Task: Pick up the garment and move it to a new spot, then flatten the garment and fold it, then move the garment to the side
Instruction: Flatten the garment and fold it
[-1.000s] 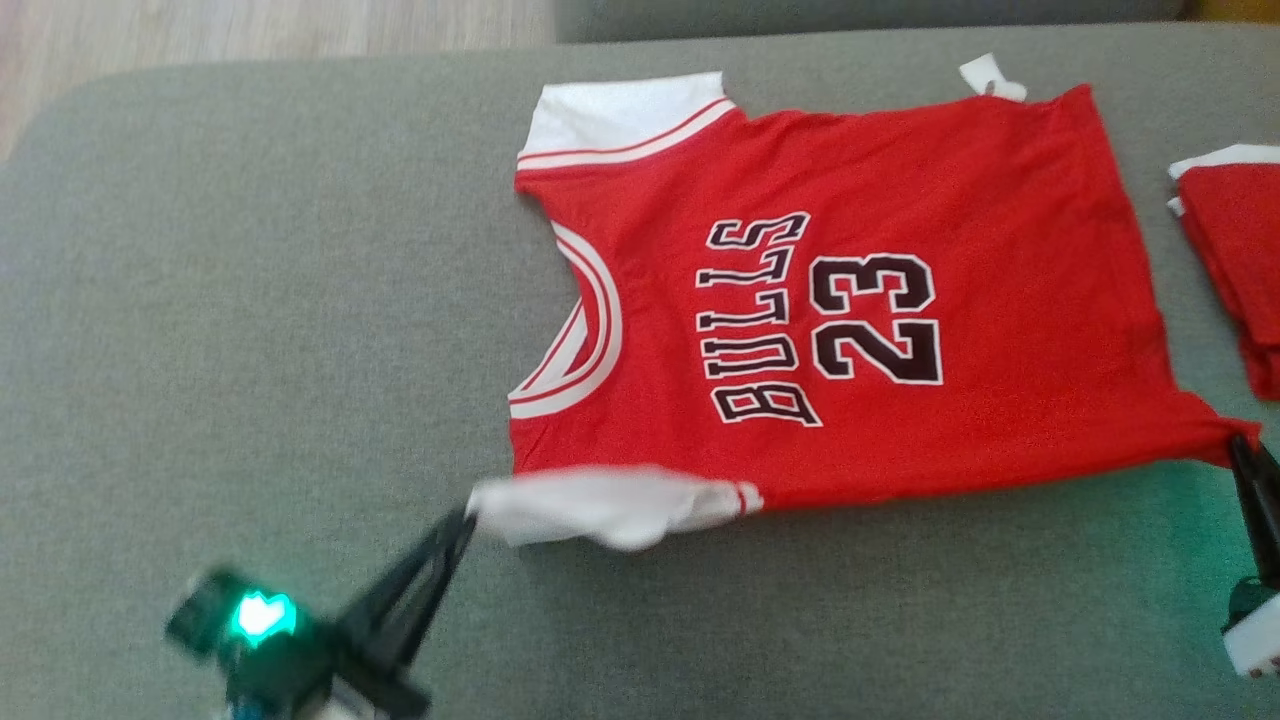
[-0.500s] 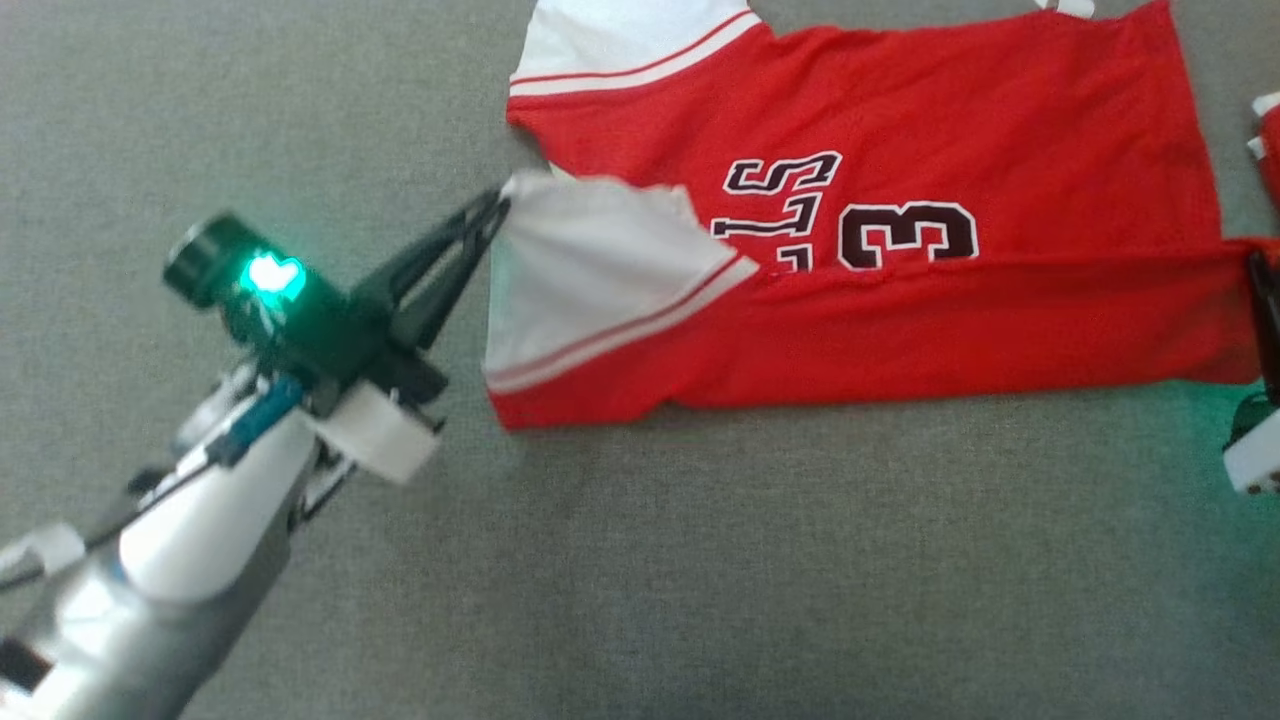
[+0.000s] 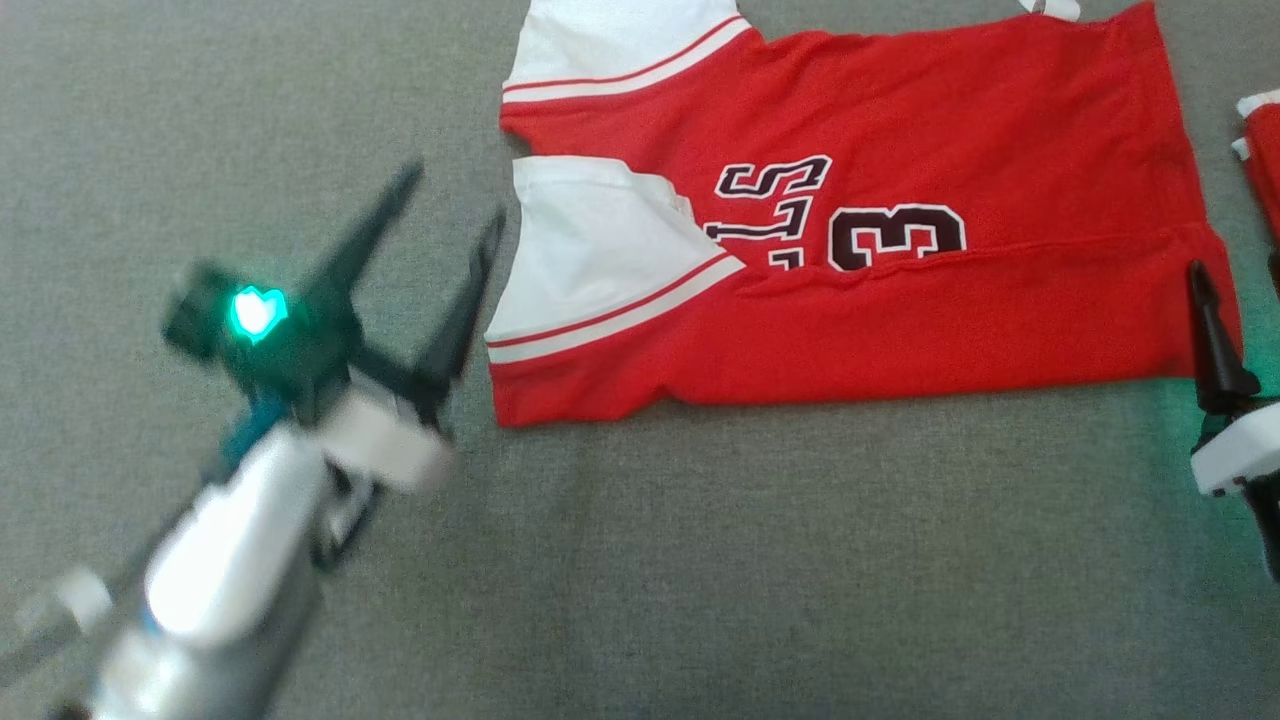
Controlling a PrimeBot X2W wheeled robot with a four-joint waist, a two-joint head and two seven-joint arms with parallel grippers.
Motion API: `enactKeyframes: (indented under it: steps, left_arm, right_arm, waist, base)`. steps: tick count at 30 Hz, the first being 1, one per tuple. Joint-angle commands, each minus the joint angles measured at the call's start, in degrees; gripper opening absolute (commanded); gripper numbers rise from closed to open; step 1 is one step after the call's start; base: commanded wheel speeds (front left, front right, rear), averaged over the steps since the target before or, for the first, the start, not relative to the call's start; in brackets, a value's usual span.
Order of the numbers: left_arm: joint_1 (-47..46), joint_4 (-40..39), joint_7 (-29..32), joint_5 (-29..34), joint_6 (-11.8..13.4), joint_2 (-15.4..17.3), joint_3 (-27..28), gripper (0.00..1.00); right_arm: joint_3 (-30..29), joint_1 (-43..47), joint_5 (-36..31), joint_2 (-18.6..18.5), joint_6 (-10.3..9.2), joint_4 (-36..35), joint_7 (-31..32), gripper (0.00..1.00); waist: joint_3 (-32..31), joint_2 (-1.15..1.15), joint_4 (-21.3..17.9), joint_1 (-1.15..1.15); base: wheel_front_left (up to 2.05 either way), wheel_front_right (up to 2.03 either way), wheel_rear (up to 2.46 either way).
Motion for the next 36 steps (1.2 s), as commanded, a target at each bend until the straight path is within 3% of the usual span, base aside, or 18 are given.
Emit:
enactKeyframes:
  steps: [1,4,9,24,25,26,28,36]
  left_arm:
    - [3.61,-2.24,-0.23,-0.92,0.71,0.52,3.14,1.00]
    - [11.02,-3.39,-0.23,-2.37,1.14,-2.14,4.60,1.00]
    - [17.68,-1.56,-0.23,-3.79,-0.56,-6.35,5.66,1.00]
    - [12.79,14.06,-0.24,-4.04,-3.06,-10.53,7.13,1.00]
    - [12.50,14.77,-0.24,-4.08,-3.12,-10.74,7.02,0.93]
    - [12.23,15.31,-0.24,-4.04,-3.17,-10.92,6.78,0.73]
    - [12.04,16.22,-0.24,-4.00,-3.25,-11.08,5.99,0.00]
    - [12.60,15.58,-0.24,-7.05,-3.32,-9.34,1.02,0.00]
  right_arm:
    - [-0.20,1.06,-0.34,-0.57,-0.04,-1.08,-1.17,1.00]
    - [-1.03,2.85,-0.65,0.65,-0.04,-0.71,-2.00,1.00]
    - [-1.67,4.54,-0.91,1.93,-0.04,-0.27,-2.54,1.00]
    - [-0.73,3.80,-0.79,2.06,-0.04,0.07,-1.67,1.00]
    - [-0.74,3.80,-0.73,2.04,-0.04,0.22,-1.60,1.00]
    - [-0.76,3.81,-0.68,2.03,-0.04,0.41,-1.54,1.00]
    - [-0.73,3.77,-0.61,2.00,-0.04,0.95,-1.32,1.00]
    - [-0.28,2.04,-0.24,1.46,-0.04,5.63,1.71,1.00]
  waist:
    - [-0.71,0.00,-0.01,0.00]
    - [-1.61,0.00,0.21,0.00]
    - [-2.27,0.00,0.22,0.00]
    - [-1.58,0.00,-1.21,0.00]
    - [-1.51,0.00,-1.22,0.00]
    - [-1.48,0.00,-1.22,0.00]
    - [-1.53,0.00,-1.22,0.00]
    - [-2.46,0.00,-0.45,0.00]
  base:
    - [0.00,0.00,0.00]
    - [0.00,0.00,0.00]
    - [0.00,0.00,0.00]
    - [0.00,0.00,0.00]
    - [0.00,0.00,0.00]
    - [0.00,0.00,0.00]
    - [0.00,0.00,0.00]
    - [0.00,0.00,0.00]
